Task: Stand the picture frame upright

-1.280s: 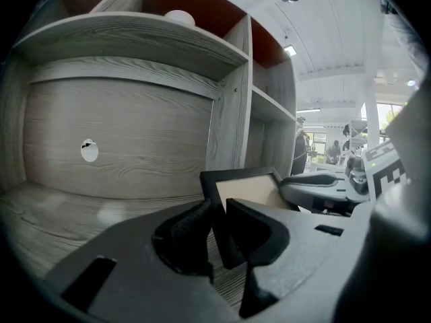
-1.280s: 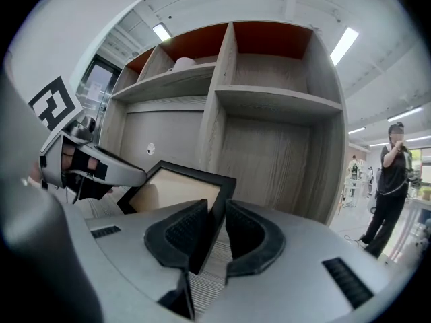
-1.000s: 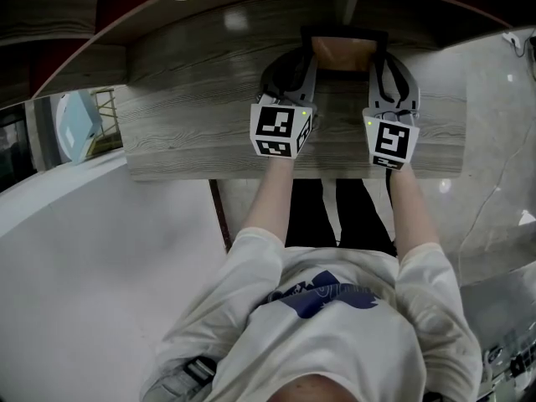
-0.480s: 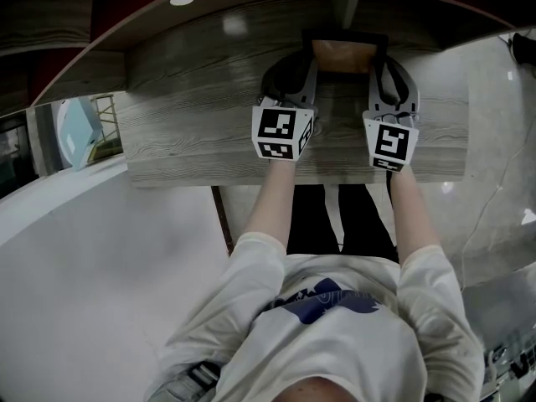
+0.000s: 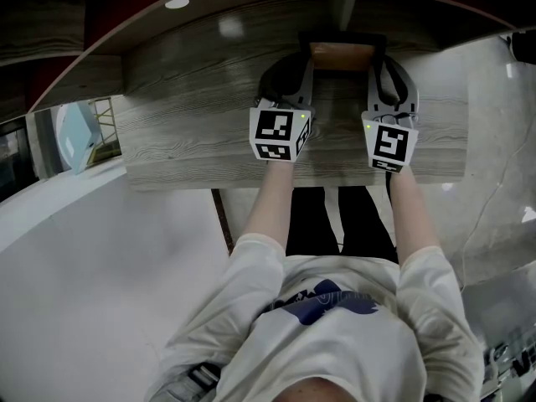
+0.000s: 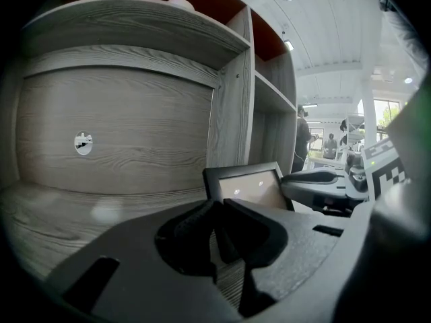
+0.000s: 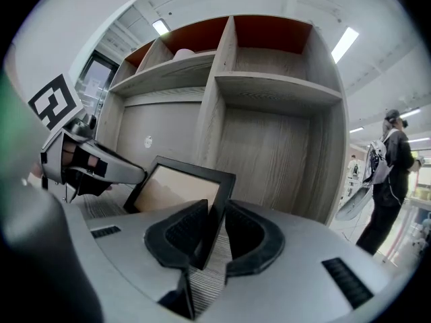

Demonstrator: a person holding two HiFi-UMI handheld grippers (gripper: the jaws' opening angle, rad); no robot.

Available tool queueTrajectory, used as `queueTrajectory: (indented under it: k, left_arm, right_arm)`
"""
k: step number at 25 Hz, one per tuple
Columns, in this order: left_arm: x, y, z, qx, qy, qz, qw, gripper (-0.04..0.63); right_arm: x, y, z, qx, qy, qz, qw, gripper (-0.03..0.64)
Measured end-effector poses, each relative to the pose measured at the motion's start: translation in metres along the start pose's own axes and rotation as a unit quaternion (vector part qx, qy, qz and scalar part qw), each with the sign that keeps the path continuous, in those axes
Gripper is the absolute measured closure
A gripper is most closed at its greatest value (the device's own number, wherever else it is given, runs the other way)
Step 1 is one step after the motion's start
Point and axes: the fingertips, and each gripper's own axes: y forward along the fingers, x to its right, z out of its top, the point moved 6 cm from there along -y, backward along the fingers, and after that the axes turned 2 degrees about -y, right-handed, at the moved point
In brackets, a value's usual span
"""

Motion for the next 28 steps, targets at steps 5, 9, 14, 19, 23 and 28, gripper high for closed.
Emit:
queueTrajectory:
  k: [5, 9, 14, 19, 23, 28]
  left_arm:
    - [-0.0009, 0.0024, -0.0026, -0.003, -0.002, 0.003, 1.0000, 0.549]
    - [-0.0012, 0.0030, -0.0023, -0.002, -0.003, 0.003, 1.0000, 0.549]
    - [-0.0014, 0.0033, -0.0023, -0.001, -0.005, 0.002, 1.0000, 0.549]
    - [-0.0005, 0.0043, -0.0026, 0.000, -0.008, -0.003, 1.0000, 0.549]
    - [0.0007, 0.0052, -0.0036, 0.001, -0.012, -0.006, 0.9999, 0.549]
    - [0.0025, 0.0057, -0.0026, 0.000, -0.010, -0.010, 0.9999, 0.545]
  right_arm:
    - [0.0005, 0.0014, -0.0021, -0.006, 0.002, 0.003, 1.000, 0.541]
    - [0.0013, 0.0014, -0.0018, -0.007, 0.003, 0.004, 1.000, 0.543]
    - [0.0018, 0.0022, -0.0026, -0.011, 0.006, 0.006, 1.000, 0.543]
    - [0.0020, 0.0015, -0.0035, -0.013, 0.014, 0.007, 1.000, 0.541]
    - [0.0027, 0.0017, -0.0044, -0.014, 0.019, 0.009, 1.000, 0.541]
    - [0.0020, 0.0010, -0.0025, -0.009, 0.018, 0.012, 1.000, 0.541]
